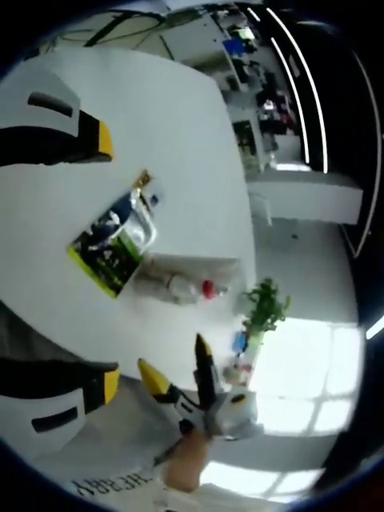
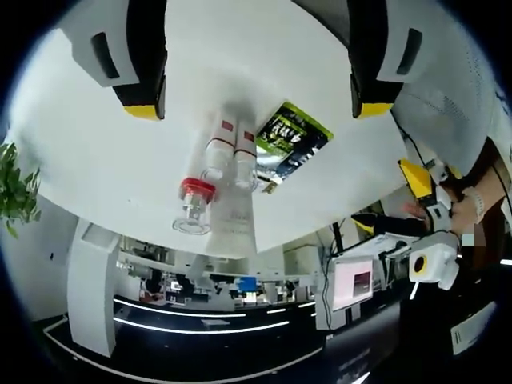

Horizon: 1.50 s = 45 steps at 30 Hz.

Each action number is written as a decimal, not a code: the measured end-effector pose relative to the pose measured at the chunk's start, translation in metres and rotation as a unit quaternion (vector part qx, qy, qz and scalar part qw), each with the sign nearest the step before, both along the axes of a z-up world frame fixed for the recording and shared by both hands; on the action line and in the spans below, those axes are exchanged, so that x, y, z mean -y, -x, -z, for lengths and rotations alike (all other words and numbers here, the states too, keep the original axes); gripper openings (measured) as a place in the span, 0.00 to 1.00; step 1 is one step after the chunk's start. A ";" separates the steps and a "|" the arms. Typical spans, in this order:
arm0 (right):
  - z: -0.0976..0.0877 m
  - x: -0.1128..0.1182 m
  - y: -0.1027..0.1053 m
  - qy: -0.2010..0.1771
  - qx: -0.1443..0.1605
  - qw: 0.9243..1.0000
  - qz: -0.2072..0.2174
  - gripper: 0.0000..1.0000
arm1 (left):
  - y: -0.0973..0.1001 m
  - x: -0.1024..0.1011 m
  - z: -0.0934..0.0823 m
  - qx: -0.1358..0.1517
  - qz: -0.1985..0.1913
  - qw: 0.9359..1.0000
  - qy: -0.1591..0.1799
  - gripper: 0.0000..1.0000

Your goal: Arrange the skincare products in the storage area until every visible bottle or jar stands upright without overlapping.

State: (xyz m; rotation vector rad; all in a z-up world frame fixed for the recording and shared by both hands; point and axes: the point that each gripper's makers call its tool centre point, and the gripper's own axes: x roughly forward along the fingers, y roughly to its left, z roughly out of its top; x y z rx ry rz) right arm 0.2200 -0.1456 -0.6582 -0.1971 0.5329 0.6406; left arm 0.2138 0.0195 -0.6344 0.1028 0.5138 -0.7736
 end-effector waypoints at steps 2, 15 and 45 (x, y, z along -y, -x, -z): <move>0.001 0.000 0.000 0.000 -0.003 1.000 0.001 0.97 | 0.001 0.002 0.001 -0.003 0.003 1.000 0.000 0.99; 0.007 0.000 0.001 -0.004 -0.014 1.000 0.004 1.00 | 0.004 0.007 0.013 -0.025 0.018 0.999 0.008 0.99; 0.023 -0.010 -0.008 -0.011 -0.036 0.999 -0.002 1.00 | -0.052 0.003 0.040 -0.045 0.013 0.998 -0.030 0.98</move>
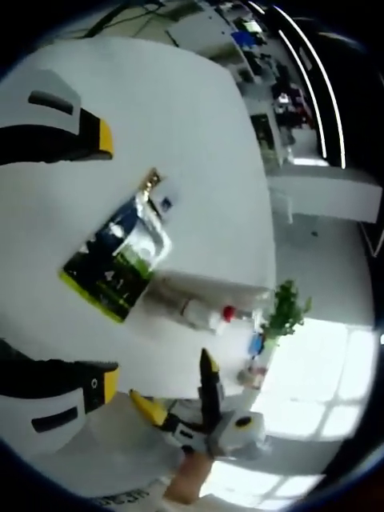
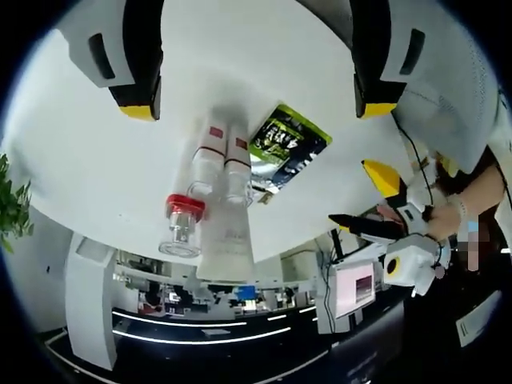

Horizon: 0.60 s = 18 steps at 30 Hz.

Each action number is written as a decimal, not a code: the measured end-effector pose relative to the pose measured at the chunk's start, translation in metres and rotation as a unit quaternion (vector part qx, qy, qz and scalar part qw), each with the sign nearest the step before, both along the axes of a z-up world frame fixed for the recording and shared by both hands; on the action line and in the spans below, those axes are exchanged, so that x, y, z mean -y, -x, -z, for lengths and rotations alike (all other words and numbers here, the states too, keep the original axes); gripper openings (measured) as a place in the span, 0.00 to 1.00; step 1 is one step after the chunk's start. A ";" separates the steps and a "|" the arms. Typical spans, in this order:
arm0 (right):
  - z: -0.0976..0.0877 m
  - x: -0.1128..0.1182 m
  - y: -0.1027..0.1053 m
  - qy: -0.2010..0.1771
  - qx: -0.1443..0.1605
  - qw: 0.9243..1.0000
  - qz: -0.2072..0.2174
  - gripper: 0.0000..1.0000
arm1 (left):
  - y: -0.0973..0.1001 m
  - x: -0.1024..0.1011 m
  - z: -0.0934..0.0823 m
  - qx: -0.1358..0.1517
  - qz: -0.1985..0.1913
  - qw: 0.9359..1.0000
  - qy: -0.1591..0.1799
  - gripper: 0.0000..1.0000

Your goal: Arrange the skincare products in the storage area until every visible bottle or jar stands upright without overlapping.

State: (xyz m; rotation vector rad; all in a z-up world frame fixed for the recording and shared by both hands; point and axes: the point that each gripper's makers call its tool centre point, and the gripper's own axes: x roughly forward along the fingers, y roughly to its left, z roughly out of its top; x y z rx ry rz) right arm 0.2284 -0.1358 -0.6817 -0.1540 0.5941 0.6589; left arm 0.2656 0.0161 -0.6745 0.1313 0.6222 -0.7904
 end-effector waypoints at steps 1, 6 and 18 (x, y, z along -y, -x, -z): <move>0.000 0.000 0.000 0.000 0.000 1.000 0.000 1.00 | -0.005 0.001 0.002 -0.001 0.002 1.000 -0.003 0.98; 0.004 0.002 0.002 0.001 -0.006 1.000 0.001 1.00 | -0.024 0.003 0.008 -0.001 0.008 1.000 -0.014 0.97; 0.011 0.001 0.003 0.003 -0.015 1.000 -0.003 1.00 | -0.069 0.013 0.026 -0.028 0.019 0.999 -0.029 0.92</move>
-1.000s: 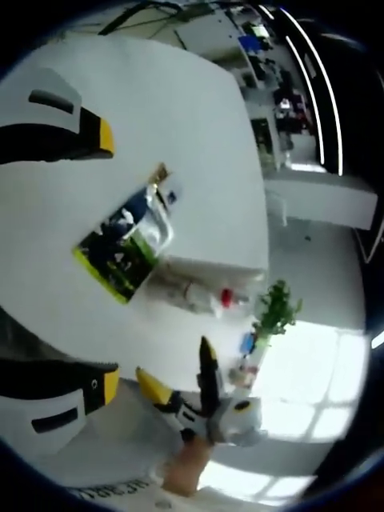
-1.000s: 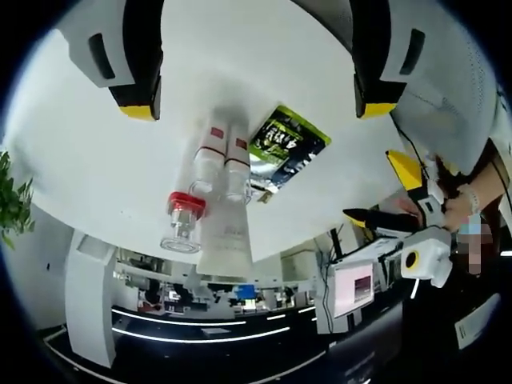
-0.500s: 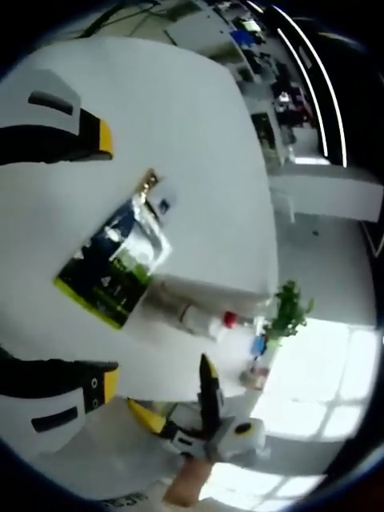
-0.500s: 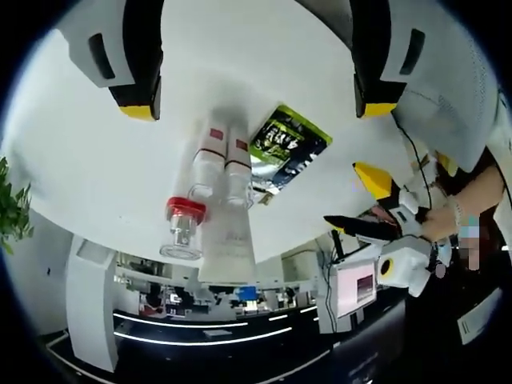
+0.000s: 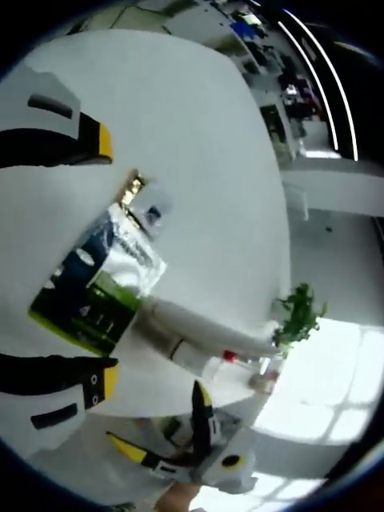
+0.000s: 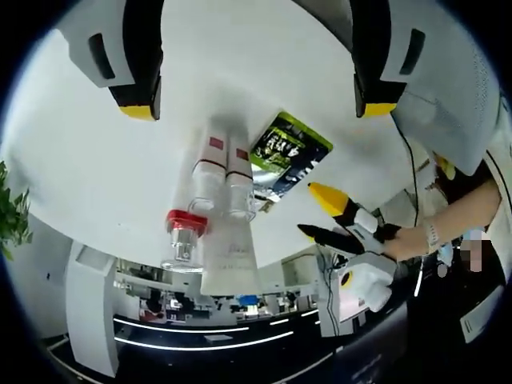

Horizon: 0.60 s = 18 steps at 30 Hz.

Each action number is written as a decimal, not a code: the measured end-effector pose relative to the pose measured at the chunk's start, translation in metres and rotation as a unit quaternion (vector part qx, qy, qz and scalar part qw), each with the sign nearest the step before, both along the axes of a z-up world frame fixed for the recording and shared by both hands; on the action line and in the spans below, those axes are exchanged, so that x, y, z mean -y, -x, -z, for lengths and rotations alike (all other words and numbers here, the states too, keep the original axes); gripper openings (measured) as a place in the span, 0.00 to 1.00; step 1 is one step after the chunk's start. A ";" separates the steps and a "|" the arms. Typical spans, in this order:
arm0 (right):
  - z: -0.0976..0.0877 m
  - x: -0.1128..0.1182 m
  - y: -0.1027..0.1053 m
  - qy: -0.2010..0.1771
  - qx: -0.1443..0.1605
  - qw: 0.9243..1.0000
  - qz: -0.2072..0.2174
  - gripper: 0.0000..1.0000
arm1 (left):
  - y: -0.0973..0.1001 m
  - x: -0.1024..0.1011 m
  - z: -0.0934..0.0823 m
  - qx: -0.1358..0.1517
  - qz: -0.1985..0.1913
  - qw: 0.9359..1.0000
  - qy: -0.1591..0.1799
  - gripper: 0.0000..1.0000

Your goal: Arrange the skincare products in the storage area until every visible bottle or jar stands upright without overlapping.

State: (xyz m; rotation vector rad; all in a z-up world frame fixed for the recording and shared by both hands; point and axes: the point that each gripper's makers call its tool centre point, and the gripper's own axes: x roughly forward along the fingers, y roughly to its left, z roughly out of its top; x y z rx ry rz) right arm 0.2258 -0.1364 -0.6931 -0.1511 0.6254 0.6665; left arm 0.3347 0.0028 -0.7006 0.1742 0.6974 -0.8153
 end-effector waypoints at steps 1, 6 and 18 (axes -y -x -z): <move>0.000 -0.001 0.000 0.000 0.000 1.000 -0.001 1.00 | -0.002 0.001 0.001 0.000 0.001 1.000 -0.002 0.90; 0.000 -0.005 -0.002 -0.008 -0.002 1.000 -0.007 1.00 | -0.017 0.005 0.006 -0.005 -0.006 1.000 -0.002 0.85; 0.004 -0.008 -0.006 -0.026 0.000 1.000 -0.004 1.00 | -0.037 0.007 0.029 -0.036 -0.031 0.999 -0.019 0.76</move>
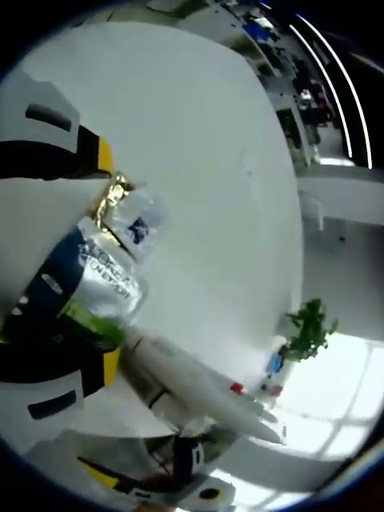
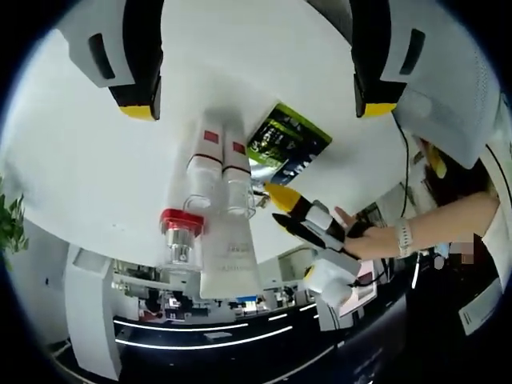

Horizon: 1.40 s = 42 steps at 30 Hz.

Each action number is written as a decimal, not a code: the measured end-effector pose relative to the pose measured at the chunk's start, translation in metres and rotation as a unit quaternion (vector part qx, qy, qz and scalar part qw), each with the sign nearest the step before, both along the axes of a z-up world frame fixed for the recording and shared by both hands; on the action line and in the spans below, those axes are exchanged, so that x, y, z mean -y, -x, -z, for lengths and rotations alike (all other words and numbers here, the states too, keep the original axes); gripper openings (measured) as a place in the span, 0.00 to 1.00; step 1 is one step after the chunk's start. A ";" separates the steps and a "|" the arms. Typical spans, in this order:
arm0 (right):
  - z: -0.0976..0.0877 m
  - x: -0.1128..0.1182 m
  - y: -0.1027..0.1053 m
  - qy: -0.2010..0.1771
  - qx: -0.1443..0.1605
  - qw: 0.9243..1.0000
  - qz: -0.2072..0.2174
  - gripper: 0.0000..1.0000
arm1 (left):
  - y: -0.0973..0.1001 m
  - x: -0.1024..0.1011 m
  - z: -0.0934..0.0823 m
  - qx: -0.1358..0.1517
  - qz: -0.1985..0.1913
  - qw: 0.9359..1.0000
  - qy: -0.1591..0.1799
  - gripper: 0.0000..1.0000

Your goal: Arrange the skincare products in the storage area until every visible bottle or jar stands upright without overlapping.

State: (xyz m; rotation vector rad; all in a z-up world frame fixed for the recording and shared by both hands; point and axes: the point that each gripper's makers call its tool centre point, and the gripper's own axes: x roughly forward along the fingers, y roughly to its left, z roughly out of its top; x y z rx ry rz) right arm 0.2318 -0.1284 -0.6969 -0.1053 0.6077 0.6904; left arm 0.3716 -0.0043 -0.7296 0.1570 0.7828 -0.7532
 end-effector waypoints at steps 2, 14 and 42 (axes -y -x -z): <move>0.001 0.000 0.000 -0.002 -0.002 1.000 -0.001 1.00 | -0.001 0.001 -0.001 -0.001 -0.003 1.000 0.002 0.74; -0.003 -0.005 -0.001 -0.016 0.001 1.000 -0.005 1.00 | -0.024 0.010 0.017 -0.045 -0.044 0.998 0.009 0.72; -0.003 -0.007 0.001 -0.009 -0.002 1.000 -0.019 1.00 | -0.051 0.031 0.029 -0.005 0.019 0.994 -0.109 0.47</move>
